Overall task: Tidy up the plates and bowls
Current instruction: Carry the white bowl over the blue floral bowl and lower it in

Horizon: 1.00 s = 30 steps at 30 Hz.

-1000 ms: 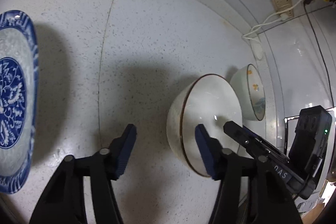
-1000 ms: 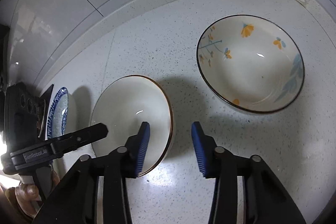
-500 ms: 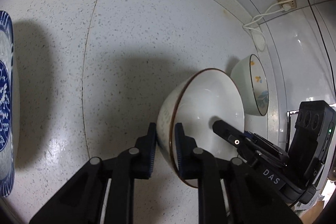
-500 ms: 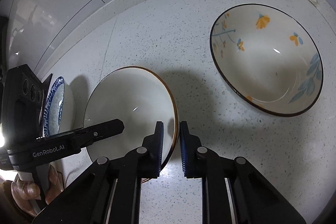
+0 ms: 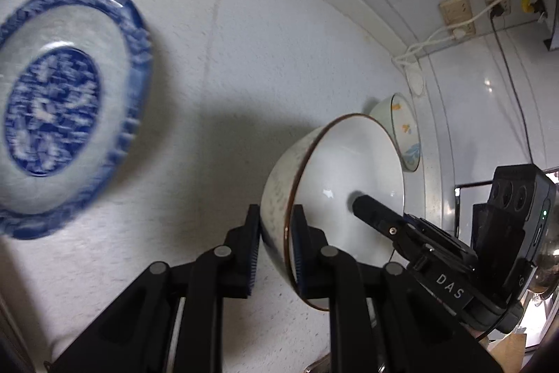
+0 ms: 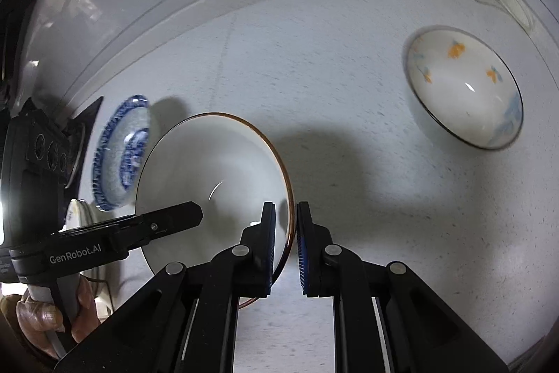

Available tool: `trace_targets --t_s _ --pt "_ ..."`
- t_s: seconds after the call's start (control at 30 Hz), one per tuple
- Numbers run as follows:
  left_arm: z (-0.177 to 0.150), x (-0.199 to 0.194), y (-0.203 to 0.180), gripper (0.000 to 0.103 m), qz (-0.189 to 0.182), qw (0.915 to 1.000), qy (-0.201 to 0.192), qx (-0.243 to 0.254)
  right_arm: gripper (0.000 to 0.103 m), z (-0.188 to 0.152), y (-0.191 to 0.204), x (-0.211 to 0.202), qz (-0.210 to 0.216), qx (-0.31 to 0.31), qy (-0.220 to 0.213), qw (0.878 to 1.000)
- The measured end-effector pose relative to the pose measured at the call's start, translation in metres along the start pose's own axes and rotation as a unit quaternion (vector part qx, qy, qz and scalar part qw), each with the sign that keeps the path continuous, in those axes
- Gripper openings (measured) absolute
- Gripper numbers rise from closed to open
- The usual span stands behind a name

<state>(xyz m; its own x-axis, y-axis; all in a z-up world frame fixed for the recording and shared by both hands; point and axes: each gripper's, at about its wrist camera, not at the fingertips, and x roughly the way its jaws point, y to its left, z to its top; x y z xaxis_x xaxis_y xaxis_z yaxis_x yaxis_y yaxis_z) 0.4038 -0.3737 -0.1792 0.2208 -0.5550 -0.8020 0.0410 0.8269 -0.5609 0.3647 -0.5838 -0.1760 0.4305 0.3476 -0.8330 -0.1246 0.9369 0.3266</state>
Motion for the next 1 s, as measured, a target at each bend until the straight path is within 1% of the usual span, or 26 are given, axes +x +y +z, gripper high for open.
trace_targets --t_s 0.1,0.27,0.4,0.57,0.7,0.87,1.0 --pt "0.007 -0.036 0.015 0.016 0.006 0.9995 -0.028 -0.011 0.011 0.016 0.042 -0.002 0.016 -0.034 -0.010 0.999" --pt "0.023 -0.096 0.057 0.016 0.030 0.9958 -0.076 -0.041 0.011 0.035 0.102 0.018 0.044 -0.072 -0.012 0.996" --pt "0.035 -0.117 0.091 0.016 0.051 0.9933 -0.089 -0.053 0.011 0.041 0.135 0.043 0.059 -0.083 -0.005 0.995" --pt "0.045 -0.116 0.122 0.016 0.077 0.9921 -0.083 -0.054 0.011 0.032 0.151 0.074 0.061 -0.081 0.013 0.995" --pt "0.048 -0.108 0.133 0.016 0.089 0.9918 -0.078 -0.049 0.011 0.027 0.148 0.079 0.056 -0.078 0.023 0.995" --pt "0.054 -0.096 0.146 0.016 0.093 0.9923 -0.064 -0.050 0.011 0.026 0.151 0.085 0.045 -0.075 0.031 0.996" --pt "0.058 -0.084 0.148 0.016 0.101 0.9923 -0.053 -0.046 0.011 0.026 0.154 0.094 0.033 -0.078 0.040 0.996"
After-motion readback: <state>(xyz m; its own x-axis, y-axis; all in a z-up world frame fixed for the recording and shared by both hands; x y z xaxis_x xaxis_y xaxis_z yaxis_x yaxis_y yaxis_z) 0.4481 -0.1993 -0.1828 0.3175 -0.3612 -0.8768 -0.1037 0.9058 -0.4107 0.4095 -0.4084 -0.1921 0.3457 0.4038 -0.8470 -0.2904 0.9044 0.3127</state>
